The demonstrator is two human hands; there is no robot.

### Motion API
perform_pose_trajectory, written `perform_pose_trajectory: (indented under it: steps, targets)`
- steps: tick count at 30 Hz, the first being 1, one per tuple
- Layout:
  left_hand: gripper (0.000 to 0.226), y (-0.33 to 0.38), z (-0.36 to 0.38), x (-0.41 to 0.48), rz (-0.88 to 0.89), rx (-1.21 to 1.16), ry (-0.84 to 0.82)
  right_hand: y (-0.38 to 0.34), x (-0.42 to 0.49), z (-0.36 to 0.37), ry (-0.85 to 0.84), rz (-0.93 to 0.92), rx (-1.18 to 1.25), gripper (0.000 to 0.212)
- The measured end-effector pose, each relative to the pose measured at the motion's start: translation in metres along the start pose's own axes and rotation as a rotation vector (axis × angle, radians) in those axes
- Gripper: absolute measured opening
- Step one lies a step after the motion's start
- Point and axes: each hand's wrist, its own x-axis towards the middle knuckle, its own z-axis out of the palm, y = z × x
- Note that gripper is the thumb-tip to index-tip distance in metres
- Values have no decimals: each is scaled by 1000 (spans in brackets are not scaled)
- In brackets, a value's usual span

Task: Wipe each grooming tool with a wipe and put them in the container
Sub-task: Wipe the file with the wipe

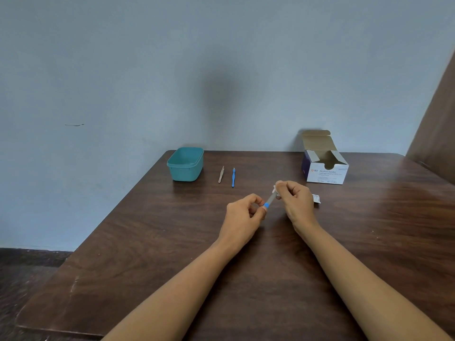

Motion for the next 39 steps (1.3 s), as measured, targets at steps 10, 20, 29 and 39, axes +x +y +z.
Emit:
perform_pose_trajectory:
  steps: [10, 20, 29, 39]
  targets:
    - [3, -5, 0, 3, -18, 33, 35, -9, -3, 2, -39, 341, 440, 14]
    - [3, -2, 1, 2, -10, 29, 25, -9, -3, 2, 21, 255, 293, 12]
    - [2, -3, -2, 2, -1, 28, 50, -12, -6, 2, -37, 286, 442, 6]
    - [9, -1, 0, 1, -24, 21, 28, -13, -8, 5, 85, 190, 376, 7]
